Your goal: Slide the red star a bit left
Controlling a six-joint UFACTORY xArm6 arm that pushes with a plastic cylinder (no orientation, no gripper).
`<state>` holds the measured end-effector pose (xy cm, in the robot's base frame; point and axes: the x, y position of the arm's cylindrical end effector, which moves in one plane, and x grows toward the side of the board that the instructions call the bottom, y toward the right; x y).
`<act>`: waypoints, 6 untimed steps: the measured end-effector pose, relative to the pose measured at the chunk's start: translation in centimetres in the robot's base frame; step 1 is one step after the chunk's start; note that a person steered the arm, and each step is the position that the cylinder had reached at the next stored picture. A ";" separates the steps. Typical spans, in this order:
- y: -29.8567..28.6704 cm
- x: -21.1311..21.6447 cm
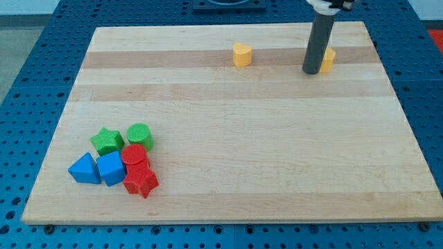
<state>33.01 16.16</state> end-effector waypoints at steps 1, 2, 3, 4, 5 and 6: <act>1.5 -0.1; 3.2 -0.1; 4.9 -0.1; 6.2 -0.1; 6.6 -0.7; 6.6 -2.5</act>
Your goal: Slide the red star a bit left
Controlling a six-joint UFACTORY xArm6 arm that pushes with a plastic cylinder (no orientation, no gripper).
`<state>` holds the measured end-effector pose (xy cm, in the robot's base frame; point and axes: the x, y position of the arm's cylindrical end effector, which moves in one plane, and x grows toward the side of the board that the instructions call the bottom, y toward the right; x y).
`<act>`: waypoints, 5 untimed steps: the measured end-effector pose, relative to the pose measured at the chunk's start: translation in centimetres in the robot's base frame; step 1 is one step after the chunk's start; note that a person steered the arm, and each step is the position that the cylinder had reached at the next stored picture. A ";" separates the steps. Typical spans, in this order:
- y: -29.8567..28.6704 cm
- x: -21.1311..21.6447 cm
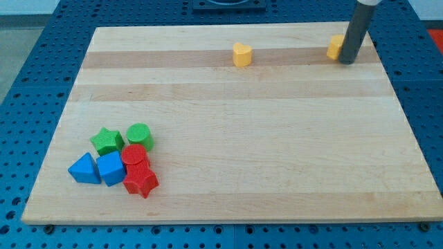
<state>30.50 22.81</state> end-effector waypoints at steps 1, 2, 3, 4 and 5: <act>0.0 -2.2; 0.0 -4.5; 0.0 -5.9; 0.0 -4.7; -0.2 -1.2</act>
